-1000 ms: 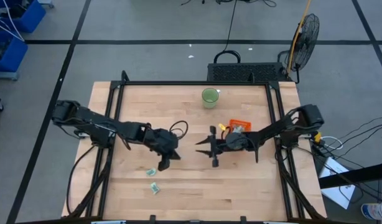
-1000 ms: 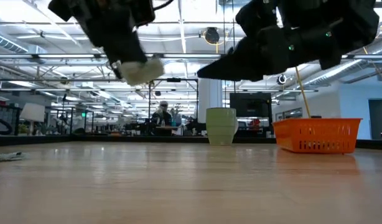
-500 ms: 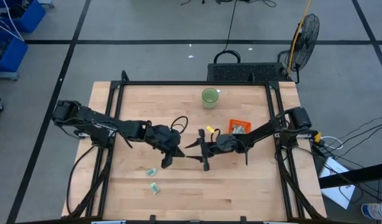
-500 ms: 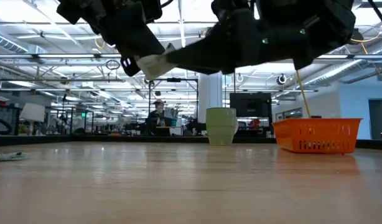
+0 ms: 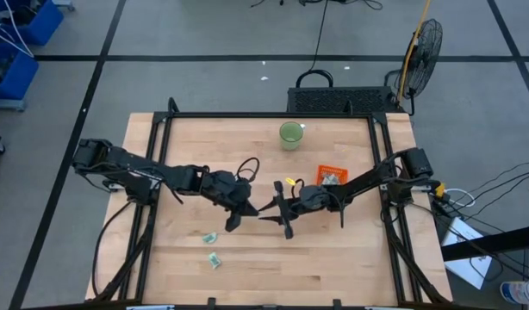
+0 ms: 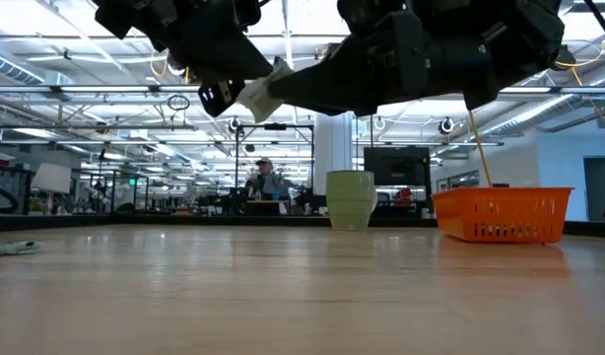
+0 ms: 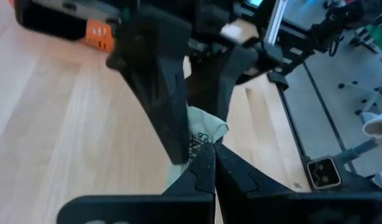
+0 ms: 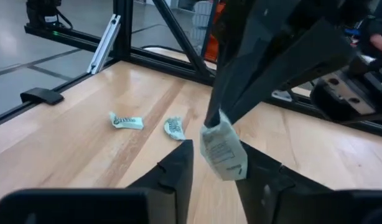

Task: Pick and place Stevia / Truvia into bins
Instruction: Put the light green packet into the orange basket

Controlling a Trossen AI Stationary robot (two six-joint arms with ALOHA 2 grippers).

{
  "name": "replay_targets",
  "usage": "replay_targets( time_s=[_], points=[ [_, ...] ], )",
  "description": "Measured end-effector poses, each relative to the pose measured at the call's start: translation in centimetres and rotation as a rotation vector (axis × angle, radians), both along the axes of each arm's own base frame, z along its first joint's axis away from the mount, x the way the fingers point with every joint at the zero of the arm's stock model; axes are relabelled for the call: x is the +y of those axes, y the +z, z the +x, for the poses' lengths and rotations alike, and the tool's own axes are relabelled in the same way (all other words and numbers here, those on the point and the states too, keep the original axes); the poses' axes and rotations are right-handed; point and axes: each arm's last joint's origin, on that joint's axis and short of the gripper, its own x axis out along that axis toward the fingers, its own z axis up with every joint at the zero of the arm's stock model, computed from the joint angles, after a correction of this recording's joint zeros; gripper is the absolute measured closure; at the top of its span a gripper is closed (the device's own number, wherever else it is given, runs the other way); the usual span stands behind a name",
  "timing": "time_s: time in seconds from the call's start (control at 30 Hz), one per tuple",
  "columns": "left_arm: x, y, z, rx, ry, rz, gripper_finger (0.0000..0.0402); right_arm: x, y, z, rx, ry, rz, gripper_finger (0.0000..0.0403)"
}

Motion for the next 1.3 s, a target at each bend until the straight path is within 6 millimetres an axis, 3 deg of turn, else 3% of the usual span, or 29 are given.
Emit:
replay_targets(
  time_s=[0.37, 0.6, 0.77, 0.87, 1.0, 1.17, 1.3],
  points=[
    [0.6, 0.1, 0.1, -0.011, 0.026, 0.002, 0.04, 0.0, 0.0, 0.0, -0.003, 0.002, -0.021, 0.0395],
    [0.7, 0.1, 0.2, -0.021, 0.033, 0.04, 0.0371, -0.2, -0.1, 0.0, 0.006, -0.052, -0.031, 0.0401],
    [0.7, 0.1, 0.2, -0.027, 0.023, 0.058, 0.0357, -0.5, -0.5, -0.5, 0.116, -0.136, -0.083, 0.0402],
    [0.7, 0.0, 0.1, -0.013, 0.036, 0.035, 0.0356, -0.9, 0.4, -1.6, 0.207, -0.333, -0.173, 0.0402],
    [0.6, -0.3, -0.1, 0.036, 0.038, 0.028, 0.0356, -0.7, 3.4, -4.3, 0.254, -0.559, -0.239, 0.0402],
    [0.2, -1.1, -0.8, 0.138, 0.029, 0.035, 0.0355, -0.6, 6.6, -8.2, 0.26, -0.756, -0.115, 0.0401],
    [-0.3, -1.4, -1.1, 0.181, 0.024, 0.025, 0.0355, -1.7, 6.3, -11.1, 0.261, -0.893, 0.007, 0.0402]
  ],
)
